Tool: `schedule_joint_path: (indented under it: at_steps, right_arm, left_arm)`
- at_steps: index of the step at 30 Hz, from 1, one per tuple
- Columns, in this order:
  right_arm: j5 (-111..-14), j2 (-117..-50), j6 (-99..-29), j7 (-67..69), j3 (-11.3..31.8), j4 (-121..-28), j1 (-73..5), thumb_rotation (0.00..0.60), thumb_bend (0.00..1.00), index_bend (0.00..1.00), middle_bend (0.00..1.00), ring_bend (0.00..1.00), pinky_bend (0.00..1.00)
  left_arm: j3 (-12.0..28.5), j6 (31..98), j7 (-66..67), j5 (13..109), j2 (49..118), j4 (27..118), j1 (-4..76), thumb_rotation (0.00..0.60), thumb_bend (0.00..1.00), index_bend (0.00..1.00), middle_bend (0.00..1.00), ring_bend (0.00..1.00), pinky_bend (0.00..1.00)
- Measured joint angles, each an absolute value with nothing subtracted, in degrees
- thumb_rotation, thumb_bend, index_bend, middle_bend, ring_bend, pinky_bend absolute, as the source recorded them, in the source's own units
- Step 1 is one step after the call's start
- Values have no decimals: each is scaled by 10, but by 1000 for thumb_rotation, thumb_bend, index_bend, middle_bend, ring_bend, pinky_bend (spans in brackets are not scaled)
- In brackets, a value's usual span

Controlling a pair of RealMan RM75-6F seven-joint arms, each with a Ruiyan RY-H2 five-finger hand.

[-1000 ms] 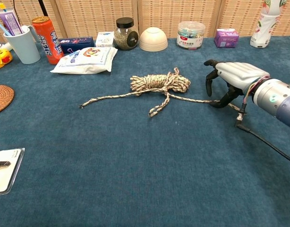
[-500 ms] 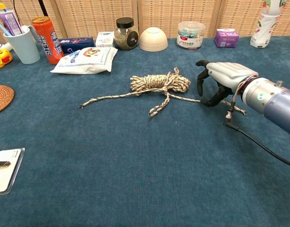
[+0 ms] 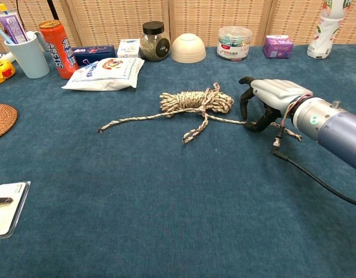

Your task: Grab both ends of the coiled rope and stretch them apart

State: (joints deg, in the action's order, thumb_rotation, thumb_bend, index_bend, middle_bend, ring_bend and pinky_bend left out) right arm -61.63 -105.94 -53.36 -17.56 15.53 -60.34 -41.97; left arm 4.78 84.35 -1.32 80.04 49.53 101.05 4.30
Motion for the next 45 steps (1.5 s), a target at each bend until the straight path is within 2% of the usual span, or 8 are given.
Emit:
schedule_joint_path:
  at_steps: [22,45]
  right_arm:
    - [-612,-1064,-528,-168,155,-590,-422,600,435,539,16,0,0]
    - [-606,-1068,-524,-172,157,-583,-426,600,490,588,68,0,0]
  left_arm:
    - [48,845,-13,801,496,1009,43,549,228,60,0,0,0]
    - [48,848,-16,803,496,1006,40,547,228,59,0,0,0]
